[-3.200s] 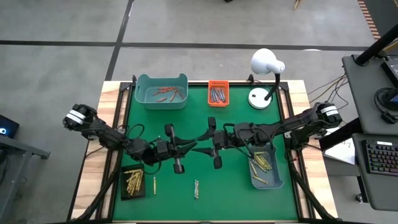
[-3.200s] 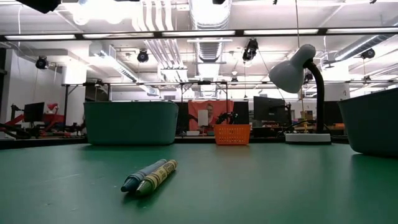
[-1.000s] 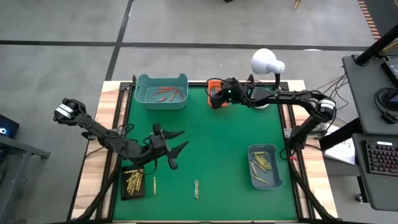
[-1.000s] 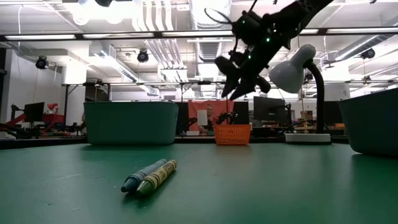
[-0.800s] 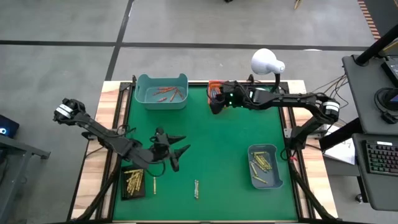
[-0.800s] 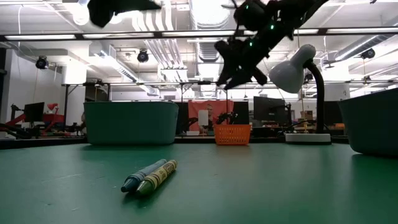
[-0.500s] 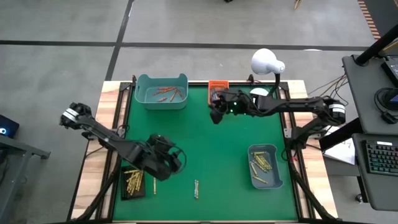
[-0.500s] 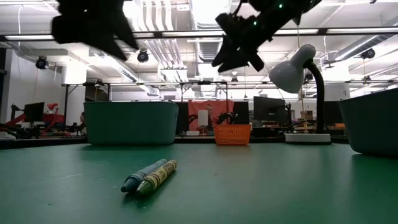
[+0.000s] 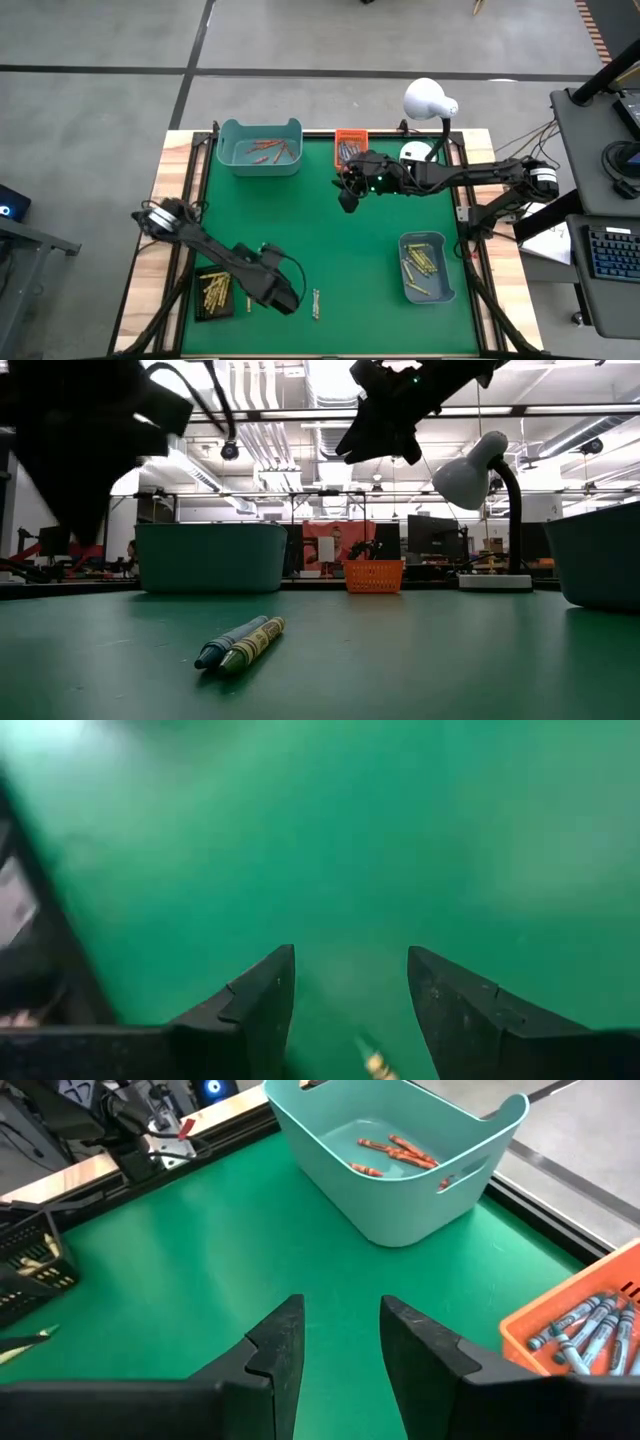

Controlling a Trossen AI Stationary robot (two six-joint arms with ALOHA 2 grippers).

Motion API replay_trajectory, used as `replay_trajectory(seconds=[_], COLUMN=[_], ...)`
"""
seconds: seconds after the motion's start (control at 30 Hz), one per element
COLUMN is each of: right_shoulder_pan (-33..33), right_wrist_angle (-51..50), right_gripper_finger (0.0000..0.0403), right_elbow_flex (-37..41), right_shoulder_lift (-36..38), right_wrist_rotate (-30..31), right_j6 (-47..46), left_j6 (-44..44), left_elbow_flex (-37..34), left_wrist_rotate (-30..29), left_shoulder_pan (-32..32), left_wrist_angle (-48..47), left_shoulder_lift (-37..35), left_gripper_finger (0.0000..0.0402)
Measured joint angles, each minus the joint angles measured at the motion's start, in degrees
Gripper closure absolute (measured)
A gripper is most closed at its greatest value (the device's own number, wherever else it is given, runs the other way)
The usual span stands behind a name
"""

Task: Sort crayons
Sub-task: Put the green crayon into the blue bin

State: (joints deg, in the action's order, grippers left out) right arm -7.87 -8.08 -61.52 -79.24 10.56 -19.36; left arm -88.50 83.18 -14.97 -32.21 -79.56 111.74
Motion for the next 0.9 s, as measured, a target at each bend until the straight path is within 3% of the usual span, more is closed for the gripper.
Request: replay_trajectory(seconds=[0.13, 0.33, 0.7, 0.9], right_shoulder_pan=[0.26, 0.50, 2.75, 3.00], right_wrist_angle=[-0.02, 0.01, -0.15, -0.13], right_gripper_finger=[0.0281, 0.0279, 0.0285, 0.0288], right_elbow_flex=[0.00, 0.00, 0.02, 0.02], right_shoulder_lift=[-0.02, -0.02, -0.07, -0.11], right_wrist_rotate=[0.02, 0.09, 0.03, 0.05], right_j6=[0.47, 0.64, 1.36, 1.36], left_j6=[-1.50, -2.12, -11.21, -12.62], left_elbow_flex=[4.37, 8.50, 8.61, 8.59], left_wrist_rotate=[6.44, 8.99, 13.64, 13.85], left_shoulder_pan=[-1.20, -2.08, -4.81, -5.37], left_wrist_angle=[-4.98, -6.82, -6.49, -6.32], left_shoulder_lift=[6.54, 11.90, 12.20, 12.20], left_gripper_finger=[0.0229, 0.0252, 0.0356, 0.0373])
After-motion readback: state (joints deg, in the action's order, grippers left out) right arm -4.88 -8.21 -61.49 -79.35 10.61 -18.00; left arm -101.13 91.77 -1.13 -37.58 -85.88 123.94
